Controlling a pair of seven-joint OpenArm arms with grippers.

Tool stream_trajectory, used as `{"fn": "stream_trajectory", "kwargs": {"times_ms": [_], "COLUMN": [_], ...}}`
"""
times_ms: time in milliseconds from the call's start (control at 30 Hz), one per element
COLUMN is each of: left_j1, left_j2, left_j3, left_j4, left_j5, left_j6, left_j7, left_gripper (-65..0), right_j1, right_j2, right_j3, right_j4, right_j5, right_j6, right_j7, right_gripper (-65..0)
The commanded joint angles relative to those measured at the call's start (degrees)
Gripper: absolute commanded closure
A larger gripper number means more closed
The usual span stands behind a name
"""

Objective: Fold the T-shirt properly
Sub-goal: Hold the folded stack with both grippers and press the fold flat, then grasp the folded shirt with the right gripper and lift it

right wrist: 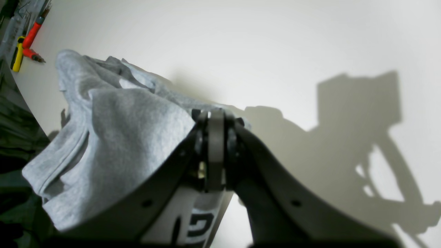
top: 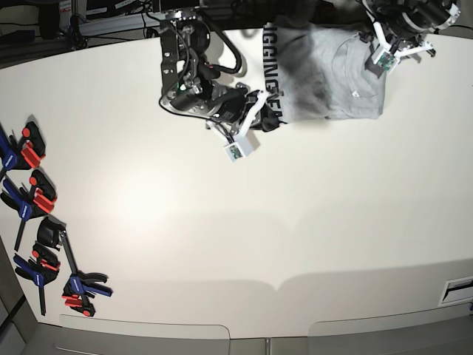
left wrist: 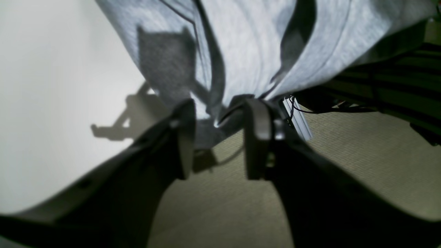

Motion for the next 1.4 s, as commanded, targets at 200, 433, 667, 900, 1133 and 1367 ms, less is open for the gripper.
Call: {"fn": "stream_trajectory", "kwargs": {"times_ms": [200,433,667,900,1133,1367], "left_j1": [0.5,0.48,0.48,0.5,0.5,0.5], "left_j2": [-0.46,-0.46,-0.44,-0.42,-0.13,-0.11], "left_j3": [-0.35,-0.35,-1.09,-8.24,-15.3,-15.56], "left_j4": [1.07,1.07,1.07,1.05,1.05,1.05], "left_j5": [12.59,17.94,20.0,18.53,13.68,12.79], "left_j6": [6.99,12.68,18.73,20.37,20.35,20.35], "left_j7": [-5.57,-7.76,-11.93,-13.22,-13.25,-13.35], "left_gripper": [-22.9,-22.8,0.0,0.0,0.0,0.0], "right_j1": [5.42,13.16,15.65,15.02,14.88,14.93], "right_j2": [-0.4,-0.4,-0.4,0.83,2.89,2.86], "right_j3": [0.02,0.39,-6.29,-25.2,-37.83,-39.06], "right_j4": [0.85,0.85,0.85,0.85,-0.42,-13.57], "right_j5": [1.14,1.99,16.39,16.11,11.45,9.55], "right_j6": [-0.33,-0.28,11.82,11.82,11.82,11.82], "right_j7": [1.18,1.14,-7.37,-13.16,-13.27,-11.89], "right_gripper": [-10.2,-10.2,0.0,0.0,0.0,0.0]}}
